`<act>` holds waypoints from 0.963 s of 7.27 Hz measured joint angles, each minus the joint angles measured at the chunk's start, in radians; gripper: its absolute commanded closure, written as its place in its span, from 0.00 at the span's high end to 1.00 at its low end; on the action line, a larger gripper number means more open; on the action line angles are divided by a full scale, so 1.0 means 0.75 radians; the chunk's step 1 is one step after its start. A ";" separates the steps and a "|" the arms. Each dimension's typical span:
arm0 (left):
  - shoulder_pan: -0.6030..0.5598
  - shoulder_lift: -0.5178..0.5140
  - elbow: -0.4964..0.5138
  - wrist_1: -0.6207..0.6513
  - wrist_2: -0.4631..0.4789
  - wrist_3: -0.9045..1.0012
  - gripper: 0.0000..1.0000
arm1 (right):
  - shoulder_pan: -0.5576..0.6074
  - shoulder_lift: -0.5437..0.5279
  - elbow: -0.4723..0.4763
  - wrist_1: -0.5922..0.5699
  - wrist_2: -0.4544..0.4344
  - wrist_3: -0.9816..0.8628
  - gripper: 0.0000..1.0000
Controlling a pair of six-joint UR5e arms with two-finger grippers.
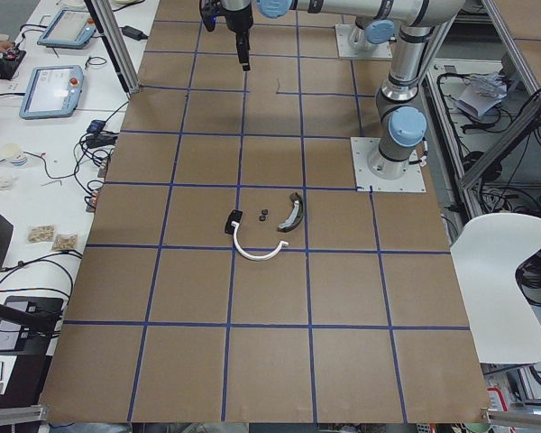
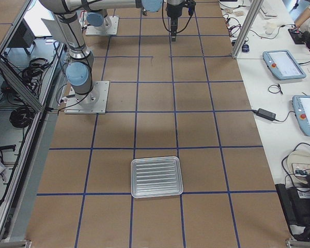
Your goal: Place bearing gear from tray to pile
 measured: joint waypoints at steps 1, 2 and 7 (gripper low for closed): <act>-0.014 0.011 -0.037 0.055 0.004 0.002 1.00 | 0.000 0.000 0.000 0.000 0.000 0.000 1.00; -0.017 0.021 -0.057 0.080 0.009 0.010 1.00 | 0.000 0.000 0.000 0.000 0.000 0.000 1.00; 0.039 0.061 -0.113 0.095 0.015 0.028 1.00 | 0.000 0.000 0.000 0.000 0.000 0.000 1.00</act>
